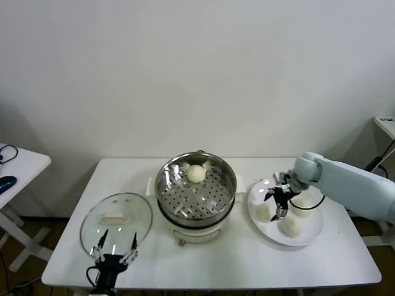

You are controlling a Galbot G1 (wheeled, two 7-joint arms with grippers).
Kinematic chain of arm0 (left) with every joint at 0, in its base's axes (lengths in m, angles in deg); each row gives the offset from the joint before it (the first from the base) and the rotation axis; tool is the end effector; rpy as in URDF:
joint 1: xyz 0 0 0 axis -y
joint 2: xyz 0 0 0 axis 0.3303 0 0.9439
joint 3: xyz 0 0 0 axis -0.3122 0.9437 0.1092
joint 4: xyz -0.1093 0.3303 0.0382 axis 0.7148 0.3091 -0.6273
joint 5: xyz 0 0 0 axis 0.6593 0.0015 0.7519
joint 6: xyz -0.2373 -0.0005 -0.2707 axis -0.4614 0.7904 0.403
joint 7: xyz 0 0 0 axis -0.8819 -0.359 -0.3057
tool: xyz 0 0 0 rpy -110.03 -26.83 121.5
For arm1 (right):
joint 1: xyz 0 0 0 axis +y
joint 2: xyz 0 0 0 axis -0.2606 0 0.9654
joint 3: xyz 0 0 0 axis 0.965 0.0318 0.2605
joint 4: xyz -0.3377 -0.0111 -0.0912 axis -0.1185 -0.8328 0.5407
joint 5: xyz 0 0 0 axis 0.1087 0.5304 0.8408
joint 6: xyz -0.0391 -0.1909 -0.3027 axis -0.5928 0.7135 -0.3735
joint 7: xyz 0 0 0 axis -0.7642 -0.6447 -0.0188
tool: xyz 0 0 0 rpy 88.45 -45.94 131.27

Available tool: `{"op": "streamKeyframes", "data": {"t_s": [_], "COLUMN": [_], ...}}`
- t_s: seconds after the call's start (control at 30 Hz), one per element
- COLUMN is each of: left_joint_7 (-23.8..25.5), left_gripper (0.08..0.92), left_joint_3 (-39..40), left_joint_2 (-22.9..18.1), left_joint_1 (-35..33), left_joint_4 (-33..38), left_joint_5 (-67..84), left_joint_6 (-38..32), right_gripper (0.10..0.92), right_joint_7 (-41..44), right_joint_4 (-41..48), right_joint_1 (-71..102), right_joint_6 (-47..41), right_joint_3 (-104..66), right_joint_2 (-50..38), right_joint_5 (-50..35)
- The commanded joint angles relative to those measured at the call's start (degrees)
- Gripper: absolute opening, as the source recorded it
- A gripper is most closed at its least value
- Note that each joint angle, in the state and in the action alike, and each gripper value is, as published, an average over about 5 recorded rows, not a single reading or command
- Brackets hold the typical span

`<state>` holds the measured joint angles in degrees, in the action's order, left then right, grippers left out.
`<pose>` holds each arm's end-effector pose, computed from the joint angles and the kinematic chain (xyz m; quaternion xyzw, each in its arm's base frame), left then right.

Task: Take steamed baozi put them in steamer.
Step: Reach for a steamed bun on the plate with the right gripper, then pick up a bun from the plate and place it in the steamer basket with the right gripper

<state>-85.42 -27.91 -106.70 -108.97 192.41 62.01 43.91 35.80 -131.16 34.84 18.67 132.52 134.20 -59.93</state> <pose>0.1233 0.0522 -0.3876 0.0088 -0.9896 -0.1214 0.0768 0.5419 -0.1399 -0.2464 0.5570 -0.5481 0.4635 0.4178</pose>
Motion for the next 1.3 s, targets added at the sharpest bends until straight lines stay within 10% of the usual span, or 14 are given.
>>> {"op": "streamKeyframes", "data": {"t_s": [0.03, 0.8, 1.3], "left_joint_7": [0.0, -0.1, 0.0], "left_gripper": [0.823, 0.823, 0.823], "left_joint_3": [0.0, 0.4, 1.0], "left_joint_2": [0.0, 0.0, 0.6], "left_joint_1": [0.0, 0.2, 1.0], "left_joint_4": [0.0, 0.3, 0.8], "left_joint_5": [0.0, -0.4, -0.8], "left_joint_6": [0.0, 0.4, 0.9], "right_gripper": [0.823, 0.710, 0.712], "right_joint_7": [0.2, 0.7, 1.1], "right_joint_4": [1.6, 1.8, -5.1], "right_joint_1": [0.9, -1.7, -38.8], "right_joint_6": [-0.1, -0.1, -1.6], "right_joint_3": [-0.3, 0.4, 25.3], "right_joint_2": [1.2, 1.1, 0.3], "right_joint_5": [0.2, -2.3, -36.2]}}
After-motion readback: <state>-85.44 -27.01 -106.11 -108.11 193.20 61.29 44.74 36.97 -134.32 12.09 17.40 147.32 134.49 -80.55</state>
